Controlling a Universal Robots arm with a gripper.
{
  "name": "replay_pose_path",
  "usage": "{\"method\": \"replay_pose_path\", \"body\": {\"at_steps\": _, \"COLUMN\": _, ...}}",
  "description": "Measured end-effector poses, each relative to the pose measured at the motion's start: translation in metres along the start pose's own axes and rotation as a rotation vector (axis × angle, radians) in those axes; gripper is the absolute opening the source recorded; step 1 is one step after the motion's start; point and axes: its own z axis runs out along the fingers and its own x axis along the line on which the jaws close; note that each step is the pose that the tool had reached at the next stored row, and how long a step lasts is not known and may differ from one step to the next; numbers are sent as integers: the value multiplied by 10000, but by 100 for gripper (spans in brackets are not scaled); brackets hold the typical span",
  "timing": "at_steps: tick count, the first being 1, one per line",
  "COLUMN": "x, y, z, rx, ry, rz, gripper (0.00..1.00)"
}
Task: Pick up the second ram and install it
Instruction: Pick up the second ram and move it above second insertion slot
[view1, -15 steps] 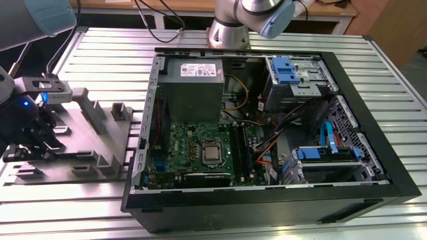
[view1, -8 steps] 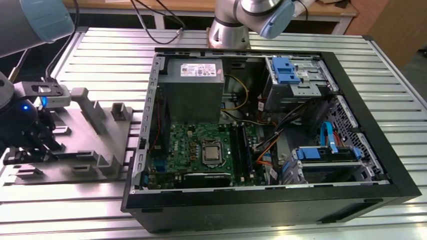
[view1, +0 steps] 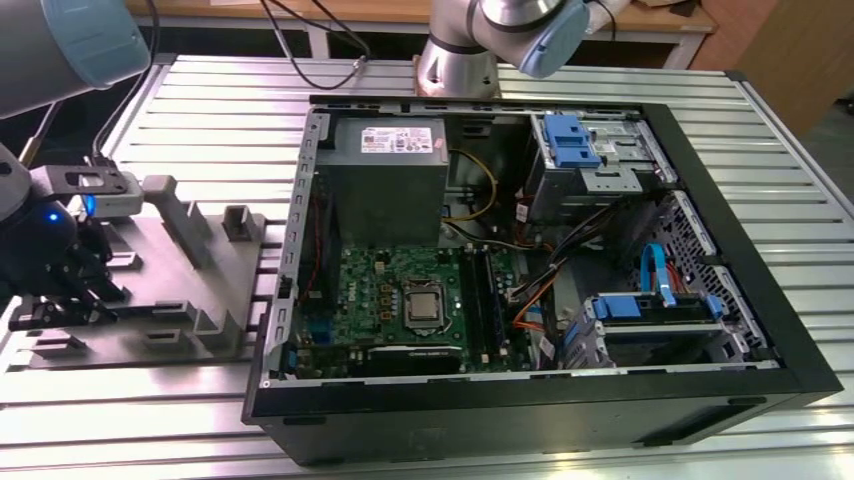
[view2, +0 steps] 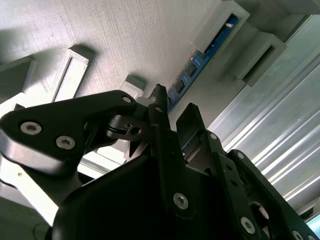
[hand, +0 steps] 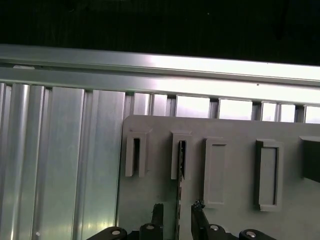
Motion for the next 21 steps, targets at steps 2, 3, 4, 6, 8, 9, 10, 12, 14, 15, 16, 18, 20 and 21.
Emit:
{"method": "replay_pose_path", "body": {"at_steps": 2, "x": 0, "y": 0, "z": -1, "rx": -2, "ry": 1, "rz": 0, "gripper": 36}}
{"method": "replay_pose_path", "body": {"at_steps": 3, "x": 0, "y": 0, "z": 0, "rx": -2, "ry": 1, "rz": 0, "gripper": 36}}
{"method": "replay_pose_path", "body": {"at_steps": 4, "x": 0, "y": 0, "z": 0, "rx": -2, "ry": 1, "rz": 0, "gripper": 36}}
{"method": "replay_pose_path", "body": {"at_steps": 6, "x": 0, "y": 0, "z": 0, "rx": -2, "ry": 1, "rz": 0, "gripper": 36}}
{"method": "replay_pose_path", "body": {"at_steps": 8, "x": 0, "y": 0, "z": 1, "rx": -1, "ry": 1, "rz": -1, "gripper": 34}}
{"method": "replay_pose_path", "body": {"at_steps": 9, "x": 0, "y": 0, "z": 2, "rx": -1, "ry": 1, "rz": 0, "gripper": 34}}
{"method": "replay_pose_path", "body": {"at_steps": 10, "x": 0, "y": 0, "z": 2, "rx": -1, "ry": 1, "rz": 0, "gripper": 27}}
{"method": "replay_pose_path", "body": {"at_steps": 12, "x": 0, "y": 0, "z": 2, "rx": -1, "ry": 1, "rz": 0, "gripper": 27}}
{"method": "replay_pose_path", "body": {"at_steps": 14, "x": 0, "y": 0, "z": 2, "rx": -1, "ry": 1, "rz": 0, "gripper": 27}}
{"method": "replay_pose_path", "body": {"at_steps": 15, "x": 0, "y": 0, "z": 3, "rx": -1, "ry": 1, "rz": 0, "gripper": 27}}
{"method": "replay_pose_path", "body": {"at_steps": 16, "x": 0, "y": 0, "z": 3, "rx": -1, "ry": 1, "rz": 0, "gripper": 27}}
{"method": "replay_pose_path", "body": {"at_steps": 18, "x": 0, "y": 0, "z": 3, "rx": -1, "ry": 1, "rz": 0, "gripper": 27}}
{"method": "replay_pose_path", "body": {"at_steps": 20, "x": 0, "y": 0, "z": 4, "rx": -1, "ry": 1, "rz": 0, "gripper": 27}}
{"method": "replay_pose_path", "body": {"at_steps": 21, "x": 0, "y": 0, "z": 4, "rx": -1, "ry": 1, "rz": -1, "gripper": 27}}
